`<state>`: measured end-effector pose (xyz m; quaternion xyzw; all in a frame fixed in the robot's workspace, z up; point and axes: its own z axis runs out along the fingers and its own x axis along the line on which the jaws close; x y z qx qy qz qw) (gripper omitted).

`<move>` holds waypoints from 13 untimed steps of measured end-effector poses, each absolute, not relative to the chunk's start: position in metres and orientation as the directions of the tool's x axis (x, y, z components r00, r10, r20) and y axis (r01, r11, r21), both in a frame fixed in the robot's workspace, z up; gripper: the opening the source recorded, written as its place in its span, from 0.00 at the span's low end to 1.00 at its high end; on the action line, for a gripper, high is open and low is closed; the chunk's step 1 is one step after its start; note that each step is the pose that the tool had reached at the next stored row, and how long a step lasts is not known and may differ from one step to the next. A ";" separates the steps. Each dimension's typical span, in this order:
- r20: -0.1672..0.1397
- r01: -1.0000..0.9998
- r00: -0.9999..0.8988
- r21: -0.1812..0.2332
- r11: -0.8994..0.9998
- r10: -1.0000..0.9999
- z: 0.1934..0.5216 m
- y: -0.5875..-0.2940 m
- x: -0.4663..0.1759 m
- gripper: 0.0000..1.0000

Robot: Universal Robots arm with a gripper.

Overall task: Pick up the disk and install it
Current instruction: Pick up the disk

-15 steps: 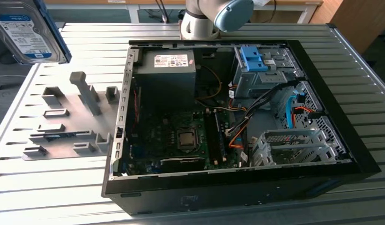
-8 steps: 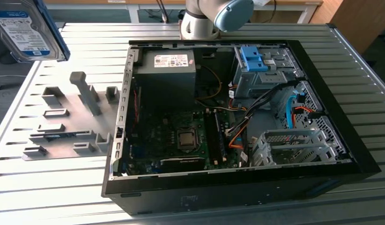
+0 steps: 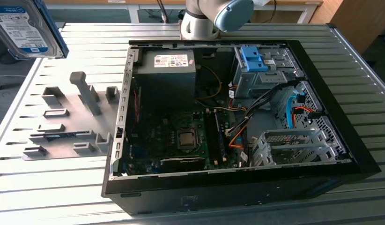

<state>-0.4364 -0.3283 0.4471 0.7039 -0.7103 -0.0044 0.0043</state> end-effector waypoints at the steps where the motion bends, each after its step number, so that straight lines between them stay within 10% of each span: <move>1: 0.000 -1.000 -0.009 0.012 0.009 -1.000 0.448 -0.328 -0.436 0.37; 13: 0.000 -1.000 -0.009 0.012 0.009 -1.000 0.459 -0.328 -0.436 0.37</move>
